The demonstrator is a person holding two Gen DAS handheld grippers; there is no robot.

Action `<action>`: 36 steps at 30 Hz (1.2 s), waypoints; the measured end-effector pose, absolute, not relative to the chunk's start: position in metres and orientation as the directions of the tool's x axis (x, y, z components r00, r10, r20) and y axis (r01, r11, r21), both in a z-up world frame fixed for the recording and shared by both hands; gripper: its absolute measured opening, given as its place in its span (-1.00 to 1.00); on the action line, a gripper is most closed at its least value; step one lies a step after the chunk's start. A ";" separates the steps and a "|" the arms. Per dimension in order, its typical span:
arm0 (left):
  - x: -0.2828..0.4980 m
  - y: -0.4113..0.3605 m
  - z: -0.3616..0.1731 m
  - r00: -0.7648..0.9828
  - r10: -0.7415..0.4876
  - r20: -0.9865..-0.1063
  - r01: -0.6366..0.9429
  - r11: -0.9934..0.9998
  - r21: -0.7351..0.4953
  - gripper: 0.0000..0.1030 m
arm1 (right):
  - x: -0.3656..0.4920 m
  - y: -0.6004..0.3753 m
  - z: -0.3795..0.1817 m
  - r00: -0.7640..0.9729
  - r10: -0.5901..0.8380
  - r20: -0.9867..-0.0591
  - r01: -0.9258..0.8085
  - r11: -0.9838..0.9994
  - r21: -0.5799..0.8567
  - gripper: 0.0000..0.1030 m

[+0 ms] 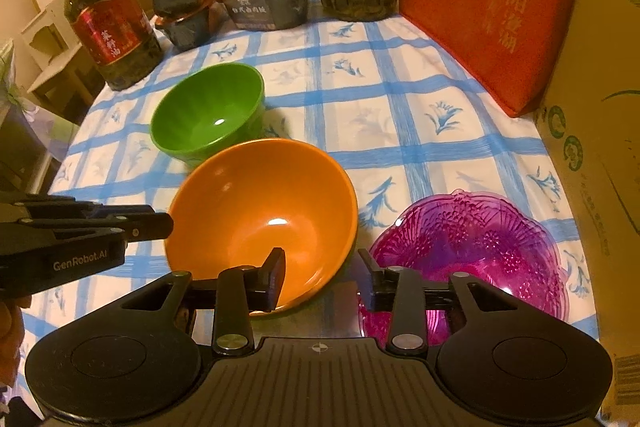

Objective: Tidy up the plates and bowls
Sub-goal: 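Withdraw both grippers from the nested orange and green bowls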

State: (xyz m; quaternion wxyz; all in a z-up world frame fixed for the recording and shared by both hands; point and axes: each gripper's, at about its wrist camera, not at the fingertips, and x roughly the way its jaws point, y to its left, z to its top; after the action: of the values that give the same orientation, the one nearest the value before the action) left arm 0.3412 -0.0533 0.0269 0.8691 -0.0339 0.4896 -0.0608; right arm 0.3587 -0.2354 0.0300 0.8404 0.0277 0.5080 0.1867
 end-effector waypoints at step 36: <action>0.206 -0.027 0.038 0.613 -0.183 -0.769 -0.032 0.966 -0.256 -0.44 | 0.251 -0.256 0.037 0.436 0.451 -0.779 -0.191 0.892 0.409 -0.17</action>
State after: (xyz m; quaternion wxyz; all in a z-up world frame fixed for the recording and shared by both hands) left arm 0.2055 -0.0267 0.0381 0.8895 -0.1227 0.4380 -0.0425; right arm 0.2507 -0.2559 0.0367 0.8372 0.1312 0.4952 0.1915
